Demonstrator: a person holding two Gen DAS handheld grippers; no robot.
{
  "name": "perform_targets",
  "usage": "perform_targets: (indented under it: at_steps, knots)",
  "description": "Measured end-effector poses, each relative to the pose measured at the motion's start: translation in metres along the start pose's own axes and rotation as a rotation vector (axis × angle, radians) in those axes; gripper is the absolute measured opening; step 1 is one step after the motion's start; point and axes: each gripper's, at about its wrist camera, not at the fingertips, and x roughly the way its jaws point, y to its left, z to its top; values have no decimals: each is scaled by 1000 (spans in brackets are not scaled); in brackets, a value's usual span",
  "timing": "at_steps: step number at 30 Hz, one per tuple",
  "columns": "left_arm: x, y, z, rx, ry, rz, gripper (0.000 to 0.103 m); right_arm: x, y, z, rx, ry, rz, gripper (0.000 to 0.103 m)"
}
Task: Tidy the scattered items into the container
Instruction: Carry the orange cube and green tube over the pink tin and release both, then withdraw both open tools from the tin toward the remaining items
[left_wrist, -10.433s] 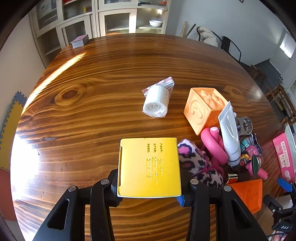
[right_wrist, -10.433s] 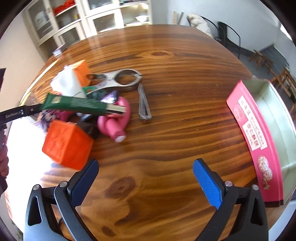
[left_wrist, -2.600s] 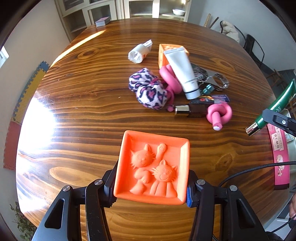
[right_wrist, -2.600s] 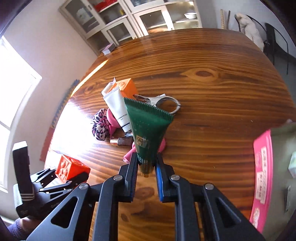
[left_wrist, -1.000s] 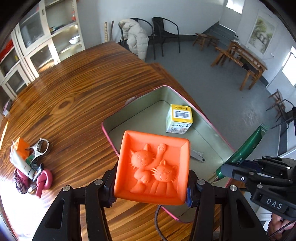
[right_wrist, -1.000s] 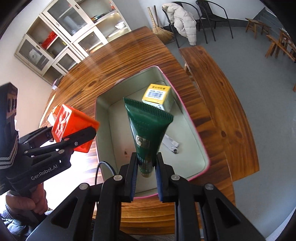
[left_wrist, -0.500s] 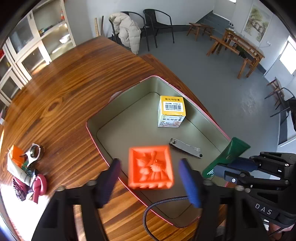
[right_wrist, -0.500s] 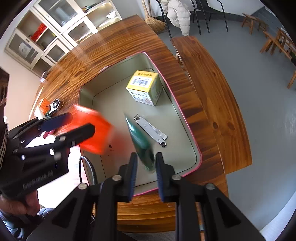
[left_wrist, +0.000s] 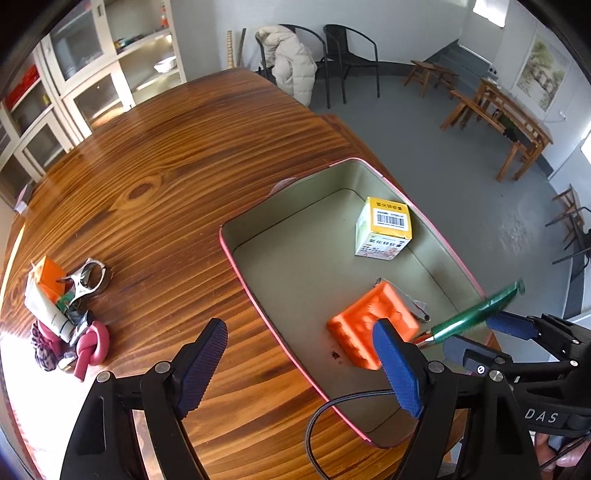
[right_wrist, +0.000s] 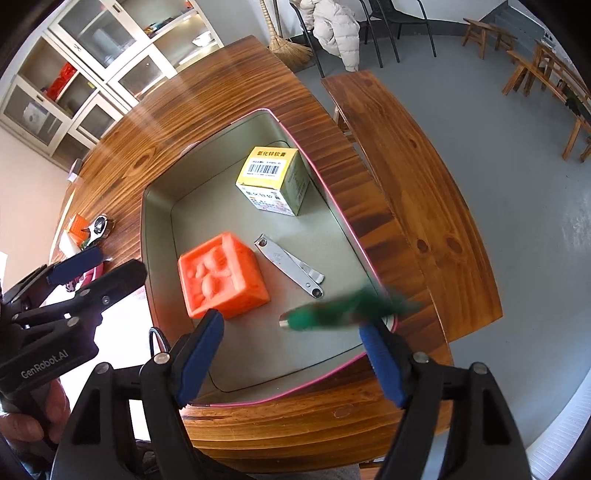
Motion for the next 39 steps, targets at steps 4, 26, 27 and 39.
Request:
perform_targets:
  at_steps: [4,26,27,39]
  knots:
    - [-3,12,-6,-38,0,11,83,1,2,0,16,1,-8,79]
    - [-28,97,-47,-250,-11,41,83,-32,43,-10,39,-207,-112,80]
    - [-29,102,-49,-264,-11,40,83,-33,45,-10,42,-217,-111,80]
    - [-37,138,-68,-359,-9,44,83,-24,82,-18,-33,-198,-76,81]
